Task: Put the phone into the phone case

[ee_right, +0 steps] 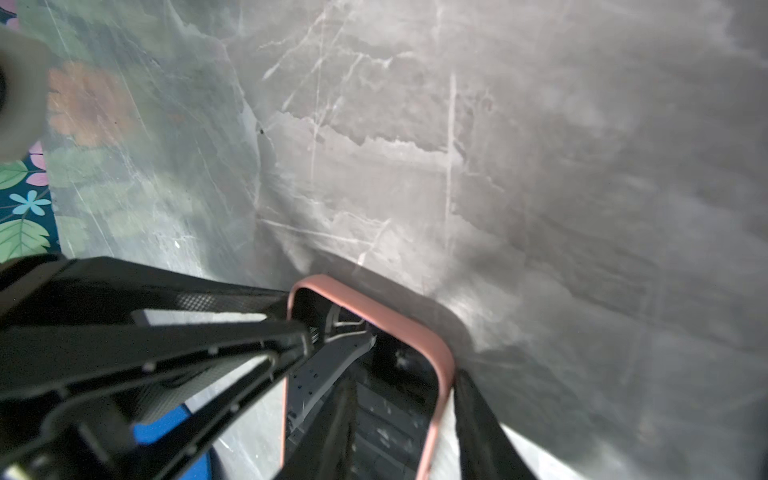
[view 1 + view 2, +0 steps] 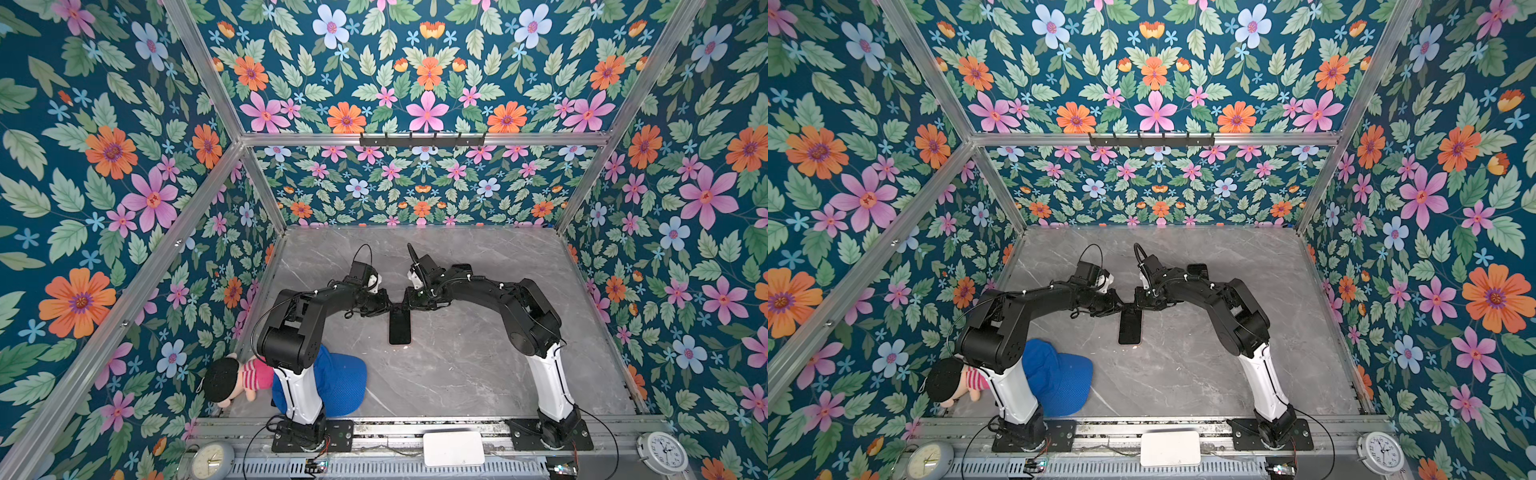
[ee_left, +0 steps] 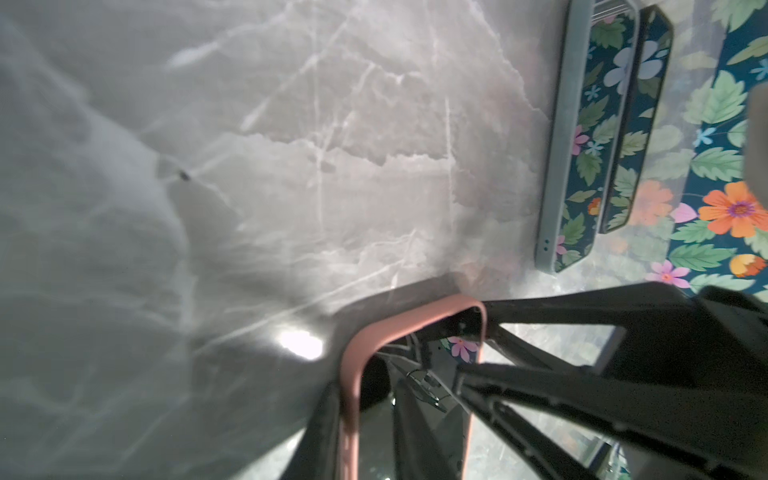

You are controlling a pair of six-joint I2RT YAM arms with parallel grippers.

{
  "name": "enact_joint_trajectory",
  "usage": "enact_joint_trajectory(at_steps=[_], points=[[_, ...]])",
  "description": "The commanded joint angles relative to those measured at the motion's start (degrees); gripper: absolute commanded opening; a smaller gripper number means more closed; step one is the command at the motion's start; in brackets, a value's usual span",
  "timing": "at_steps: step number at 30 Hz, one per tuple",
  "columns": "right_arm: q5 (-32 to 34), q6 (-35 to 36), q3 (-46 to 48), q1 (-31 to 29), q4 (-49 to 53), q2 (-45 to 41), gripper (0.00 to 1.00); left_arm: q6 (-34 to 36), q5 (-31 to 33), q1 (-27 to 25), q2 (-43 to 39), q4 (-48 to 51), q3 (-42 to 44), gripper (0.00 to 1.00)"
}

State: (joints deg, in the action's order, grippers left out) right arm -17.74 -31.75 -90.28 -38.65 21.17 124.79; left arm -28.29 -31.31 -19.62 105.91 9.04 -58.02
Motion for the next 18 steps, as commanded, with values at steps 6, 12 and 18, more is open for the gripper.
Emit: enact_joint_trajectory(at_steps=[6,12,18], points=[[-0.6,-0.1,0.1,-0.1,0.8,0.5,0.28,-0.2,0.5,-0.4,-0.1,1.2,0.7,0.11],[-0.3,-0.2,0.5,-0.1,0.8,0.1,0.23,-0.4,0.8,-0.5,-0.9,1.1,1.2,0.10],[0.8,-0.4,1.0,-0.1,1.0,-0.7,0.20,-0.6,1.3,-0.6,-1.7,1.5,1.4,0.10]])
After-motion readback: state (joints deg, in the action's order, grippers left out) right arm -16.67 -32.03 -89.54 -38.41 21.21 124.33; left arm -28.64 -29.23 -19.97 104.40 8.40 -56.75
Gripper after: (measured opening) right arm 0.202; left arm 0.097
